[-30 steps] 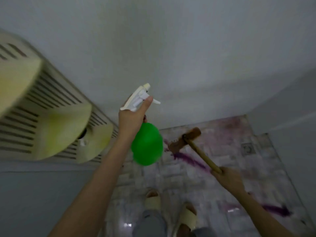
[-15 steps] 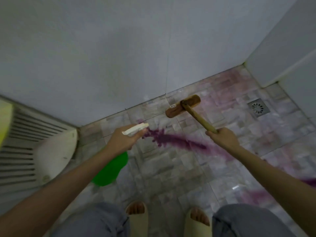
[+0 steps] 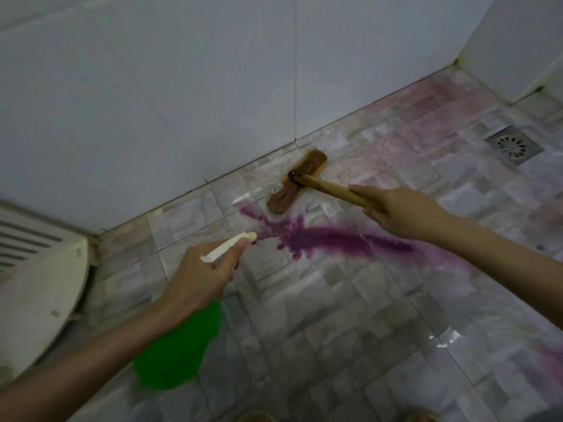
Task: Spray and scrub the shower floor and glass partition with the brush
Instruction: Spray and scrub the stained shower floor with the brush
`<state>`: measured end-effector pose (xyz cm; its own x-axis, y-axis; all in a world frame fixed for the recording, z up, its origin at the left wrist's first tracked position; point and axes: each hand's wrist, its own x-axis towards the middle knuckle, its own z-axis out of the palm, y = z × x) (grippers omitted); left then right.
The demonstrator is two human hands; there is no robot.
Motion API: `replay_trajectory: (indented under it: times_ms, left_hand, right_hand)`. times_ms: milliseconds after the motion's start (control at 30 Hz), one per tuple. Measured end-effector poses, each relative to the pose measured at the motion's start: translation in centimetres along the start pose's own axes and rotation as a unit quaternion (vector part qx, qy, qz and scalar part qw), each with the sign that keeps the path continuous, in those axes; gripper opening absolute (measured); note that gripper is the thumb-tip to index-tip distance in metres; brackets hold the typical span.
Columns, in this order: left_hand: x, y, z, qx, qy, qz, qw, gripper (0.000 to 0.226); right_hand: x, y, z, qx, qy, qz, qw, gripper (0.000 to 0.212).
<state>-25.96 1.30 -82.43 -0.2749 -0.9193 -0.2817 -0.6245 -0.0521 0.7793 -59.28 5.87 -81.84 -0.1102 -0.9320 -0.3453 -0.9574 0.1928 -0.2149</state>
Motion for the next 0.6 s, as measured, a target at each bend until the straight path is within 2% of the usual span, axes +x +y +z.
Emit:
replay_trajectory:
  times_ms: [100,233,400,500,600]
  left_hand:
    - [-0.7,-1.6,0.5,0.013,0.008,-0.02,1.0,0.059]
    - [-2.3,-2.0,1.1,0.011,0.001,-0.013,1.0,0.053]
    - [-3.1,-1.8,1.9,0.028,0.023,-0.006,0.999,0.076]
    - [-3.6,-0.8,2.0,0.051,-0.011,0.011,0.999,0.074]
    - [-3.4,-0.7,2.1,0.06,-0.001,0.002,0.998,0.081]
  right_hand:
    - [-0.2,-1.3,-0.5,-0.049,-0.026,0.012,0.998,0.054]
    - [-0.1,-2.4,-1.1,-0.024,-0.085,0.021,0.996,0.055]
    - [0.2,-2.8,-1.1,0.024,-0.097,0.021,0.995,0.057]
    - [0.0,-3.0,-1.0,0.042,-0.092,0.023,0.995,0.055]
    - [0.0,-3.1,-0.6,0.022,-0.075,0.013,0.997,0.055]
